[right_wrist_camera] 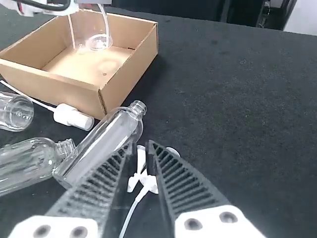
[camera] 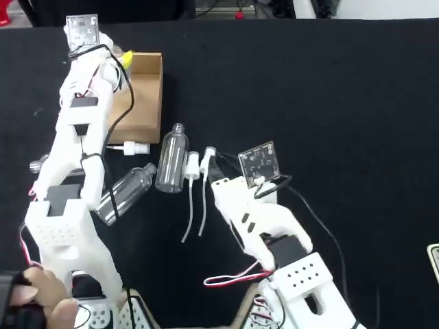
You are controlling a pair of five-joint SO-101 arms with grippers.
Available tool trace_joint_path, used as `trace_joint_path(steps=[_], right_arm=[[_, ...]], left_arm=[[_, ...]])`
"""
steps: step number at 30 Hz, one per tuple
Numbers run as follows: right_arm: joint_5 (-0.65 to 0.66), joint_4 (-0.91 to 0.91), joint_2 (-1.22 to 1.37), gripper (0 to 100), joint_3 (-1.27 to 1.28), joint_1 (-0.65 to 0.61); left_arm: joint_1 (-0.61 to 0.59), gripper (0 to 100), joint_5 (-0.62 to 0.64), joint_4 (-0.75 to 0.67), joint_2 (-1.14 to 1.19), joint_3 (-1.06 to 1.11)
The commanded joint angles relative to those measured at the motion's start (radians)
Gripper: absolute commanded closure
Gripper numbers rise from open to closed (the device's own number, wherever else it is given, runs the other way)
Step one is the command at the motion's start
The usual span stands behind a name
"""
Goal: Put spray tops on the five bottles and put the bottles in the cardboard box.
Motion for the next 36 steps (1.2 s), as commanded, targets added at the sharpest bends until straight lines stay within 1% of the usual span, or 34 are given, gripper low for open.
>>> trace_joint_path(steps=[1,15,27,31,36], right_arm=[[-0.008,-0.023,-0.013,96.3,-0.008,-0.012],[-0.008,-0.021,-0.015,96.3,-0.010,-0.012],[-0.008,-0.021,-0.015,96.3,-0.010,-0.012],[-0.008,-0.020,-0.015,96.3,-0.012,-0.012],[-0.008,-0.020,-0.015,96.3,-0.012,-0.012]], left_arm=[[-0.013,78,0.005,-0.021,0.020,-0.104],[-0.015,78,0.005,-0.021,0.163,-0.223],[-0.030,78,0.005,-0.021,0.180,-0.223],[-0.031,73,0.005,-0.021,0.183,-0.217],[-0.031,73,0.005,-0.021,0.183,-0.223]])
